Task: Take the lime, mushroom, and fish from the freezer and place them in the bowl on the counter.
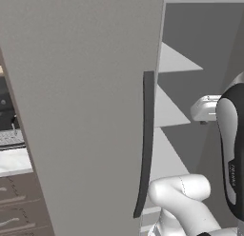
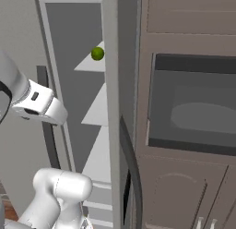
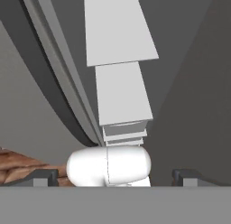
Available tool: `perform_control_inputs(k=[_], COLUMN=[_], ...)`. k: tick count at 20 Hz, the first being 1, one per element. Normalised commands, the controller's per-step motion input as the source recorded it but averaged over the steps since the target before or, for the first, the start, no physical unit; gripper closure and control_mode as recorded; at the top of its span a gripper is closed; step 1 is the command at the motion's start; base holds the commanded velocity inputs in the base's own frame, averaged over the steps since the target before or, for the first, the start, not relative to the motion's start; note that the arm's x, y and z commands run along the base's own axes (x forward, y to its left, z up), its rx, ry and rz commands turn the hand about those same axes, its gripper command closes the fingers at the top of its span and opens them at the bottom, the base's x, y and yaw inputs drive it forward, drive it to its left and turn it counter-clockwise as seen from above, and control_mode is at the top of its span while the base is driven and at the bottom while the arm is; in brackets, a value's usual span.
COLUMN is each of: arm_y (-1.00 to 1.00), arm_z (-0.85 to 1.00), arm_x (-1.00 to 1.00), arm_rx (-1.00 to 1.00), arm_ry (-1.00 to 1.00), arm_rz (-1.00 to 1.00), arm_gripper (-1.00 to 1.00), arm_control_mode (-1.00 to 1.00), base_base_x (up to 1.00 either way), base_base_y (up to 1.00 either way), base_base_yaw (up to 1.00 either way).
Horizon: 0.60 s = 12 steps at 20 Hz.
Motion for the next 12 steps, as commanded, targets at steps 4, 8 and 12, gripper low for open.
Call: perform_control_inputs(k=[4,8,12], arm_y=[0.00,0.00,0.00], arm_z=[0.00,0.00,0.00], arm_x=[0.00,0.00,0.00], arm_rx=[0.00,0.00,0.00], arm_ry=[0.00,0.00,0.00], arm_rz=[0.00,0.00,0.00], arm_gripper=[-1.00,-1.00,-1.00], arm_control_mode=[1.00,1.00,1.00], base_base_x=[0.34,0.37,0.31], base_base_y=[-0.41,-0.55,-0.71], base_base_yaw=[-0.01,-0.02,0.00])
